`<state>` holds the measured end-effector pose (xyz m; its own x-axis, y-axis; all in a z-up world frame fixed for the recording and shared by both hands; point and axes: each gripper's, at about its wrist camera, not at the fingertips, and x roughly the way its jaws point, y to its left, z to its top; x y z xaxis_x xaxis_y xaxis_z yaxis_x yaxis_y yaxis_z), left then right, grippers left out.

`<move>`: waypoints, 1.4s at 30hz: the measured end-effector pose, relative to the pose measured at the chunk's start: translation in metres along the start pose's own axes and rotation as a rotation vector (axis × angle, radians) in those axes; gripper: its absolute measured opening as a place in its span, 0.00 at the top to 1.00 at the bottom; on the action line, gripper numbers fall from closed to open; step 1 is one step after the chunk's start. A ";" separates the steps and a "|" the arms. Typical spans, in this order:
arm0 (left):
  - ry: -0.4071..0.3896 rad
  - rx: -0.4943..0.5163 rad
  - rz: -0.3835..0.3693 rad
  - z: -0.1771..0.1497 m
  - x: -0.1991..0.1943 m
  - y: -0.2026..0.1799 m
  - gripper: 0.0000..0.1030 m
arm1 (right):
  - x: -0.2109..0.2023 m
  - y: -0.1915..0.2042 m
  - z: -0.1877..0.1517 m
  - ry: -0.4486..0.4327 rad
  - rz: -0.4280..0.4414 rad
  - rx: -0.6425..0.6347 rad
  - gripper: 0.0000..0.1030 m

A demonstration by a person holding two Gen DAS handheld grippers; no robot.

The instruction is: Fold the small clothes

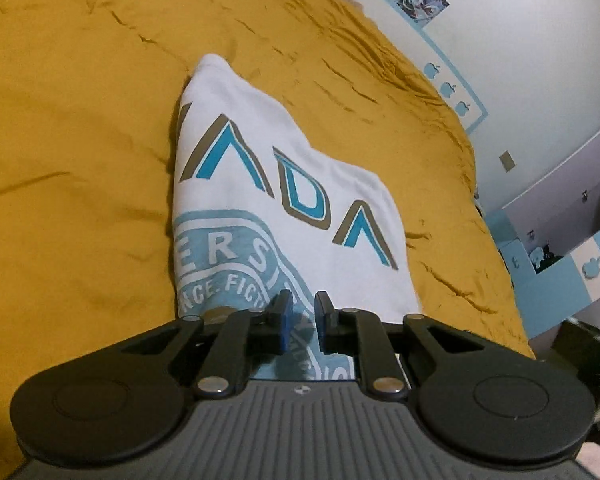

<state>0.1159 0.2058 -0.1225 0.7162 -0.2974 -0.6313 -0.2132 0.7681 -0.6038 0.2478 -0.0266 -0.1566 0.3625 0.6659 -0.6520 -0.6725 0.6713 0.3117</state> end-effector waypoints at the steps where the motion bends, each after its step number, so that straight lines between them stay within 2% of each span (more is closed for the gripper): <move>1: 0.005 0.003 -0.008 0.000 0.000 0.002 0.82 | 0.003 -0.006 -0.005 0.004 0.016 0.019 0.37; 5: 0.010 0.010 -0.009 0.001 -0.001 0.000 0.82 | -0.003 -0.011 -0.006 -0.017 0.028 0.075 0.37; 7: 0.009 0.025 0.004 0.003 -0.006 -0.006 0.79 | -0.017 -0.009 0.003 -0.070 0.025 0.079 0.36; 8: 0.007 0.040 0.018 0.004 -0.009 -0.011 0.76 | -0.020 -0.007 0.009 -0.111 0.032 0.073 0.36; 9: 0.002 0.055 0.029 0.006 -0.009 -0.016 0.74 | -0.021 -0.006 0.019 -0.153 0.035 0.072 0.32; 10: -0.004 0.070 0.036 0.006 -0.014 -0.022 0.68 | -0.020 -0.005 0.029 -0.185 0.039 0.071 0.27; 11: -0.011 0.081 0.041 0.005 -0.019 -0.028 0.59 | -0.017 -0.005 0.039 -0.202 0.047 0.067 0.25; 13: -0.036 0.093 0.039 0.002 -0.029 -0.037 0.52 | -0.003 -0.005 0.063 -0.218 0.052 0.044 0.24; 15: -0.057 0.105 0.010 -0.005 -0.040 -0.045 0.49 | 0.021 -0.007 0.081 -0.199 0.050 0.032 0.22; 17: -0.069 0.100 -0.008 -0.012 -0.044 -0.047 0.41 | 0.048 -0.016 0.092 -0.152 0.041 0.054 0.22; 21: -0.030 0.074 0.037 -0.026 -0.024 -0.029 0.44 | 0.094 -0.038 0.091 -0.030 -0.003 0.120 0.22; 24: -0.041 0.057 0.029 -0.033 -0.016 -0.017 0.47 | 0.098 -0.032 0.086 -0.016 -0.031 0.068 0.23; 27: -0.025 0.087 0.026 -0.030 -0.020 -0.024 0.39 | 0.075 -0.015 0.087 -0.048 -0.076 0.022 0.23; 30: -0.010 0.099 0.058 -0.026 -0.027 -0.037 0.36 | 0.030 0.008 0.074 -0.129 -0.124 0.059 0.23; 33: -0.042 0.138 0.147 -0.030 -0.042 -0.056 0.35 | -0.016 0.036 0.053 -0.206 -0.232 0.068 0.21; 35: -0.066 0.131 0.281 -0.035 -0.055 -0.069 0.27 | -0.044 0.059 0.039 -0.237 -0.304 0.035 0.21; 37: -0.099 0.098 0.385 -0.041 -0.069 -0.079 0.27 | -0.067 0.079 0.025 -0.233 -0.341 0.004 0.20; 42: -0.148 0.111 0.416 -0.064 -0.103 -0.100 0.28 | -0.102 0.121 -0.004 -0.170 -0.429 -0.008 0.20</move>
<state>0.0212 0.1230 -0.0279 0.6733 0.1276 -0.7282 -0.4363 0.8638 -0.2521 0.1273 -0.0146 -0.0548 0.7091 0.3728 -0.5984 -0.4432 0.8958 0.0330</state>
